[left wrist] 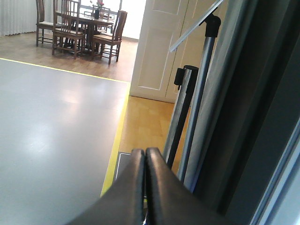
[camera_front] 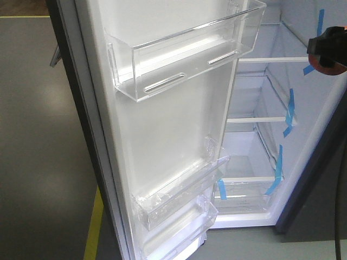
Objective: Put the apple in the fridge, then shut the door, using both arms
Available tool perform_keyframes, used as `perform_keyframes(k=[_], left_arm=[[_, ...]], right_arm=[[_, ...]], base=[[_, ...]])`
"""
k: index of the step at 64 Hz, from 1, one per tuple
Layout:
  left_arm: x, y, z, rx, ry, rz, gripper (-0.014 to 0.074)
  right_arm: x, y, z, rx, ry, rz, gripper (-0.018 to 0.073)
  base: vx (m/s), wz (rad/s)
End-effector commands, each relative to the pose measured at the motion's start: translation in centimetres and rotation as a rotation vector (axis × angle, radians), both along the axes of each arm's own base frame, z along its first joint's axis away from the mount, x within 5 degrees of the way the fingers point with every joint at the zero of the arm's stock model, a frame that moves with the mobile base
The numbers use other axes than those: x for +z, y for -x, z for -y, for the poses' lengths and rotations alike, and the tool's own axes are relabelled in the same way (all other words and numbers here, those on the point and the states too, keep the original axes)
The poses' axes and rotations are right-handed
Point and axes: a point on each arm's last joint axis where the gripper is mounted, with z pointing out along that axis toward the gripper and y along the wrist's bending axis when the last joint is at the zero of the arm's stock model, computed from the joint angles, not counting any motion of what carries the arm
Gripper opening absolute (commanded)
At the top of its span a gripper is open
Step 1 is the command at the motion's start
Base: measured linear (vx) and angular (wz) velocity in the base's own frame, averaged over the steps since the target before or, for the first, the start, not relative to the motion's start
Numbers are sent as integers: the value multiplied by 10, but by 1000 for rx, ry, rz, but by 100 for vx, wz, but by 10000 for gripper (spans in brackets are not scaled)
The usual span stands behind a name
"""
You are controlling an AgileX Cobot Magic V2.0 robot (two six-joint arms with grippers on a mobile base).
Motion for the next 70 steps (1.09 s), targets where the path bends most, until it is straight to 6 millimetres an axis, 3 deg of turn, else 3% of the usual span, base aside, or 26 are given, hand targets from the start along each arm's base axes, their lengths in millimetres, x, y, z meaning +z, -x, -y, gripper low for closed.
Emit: perform_keyframes(k=[1,70], left_arm=[[-2,0,-1,5,6,65,-6],[-2,0,-1,5,6,65,-6]], right_arm=[[26,6,2,-8,4,141,8],[26,6,2,-8,4,141,8]], base=[[2,-1],[1,0]])
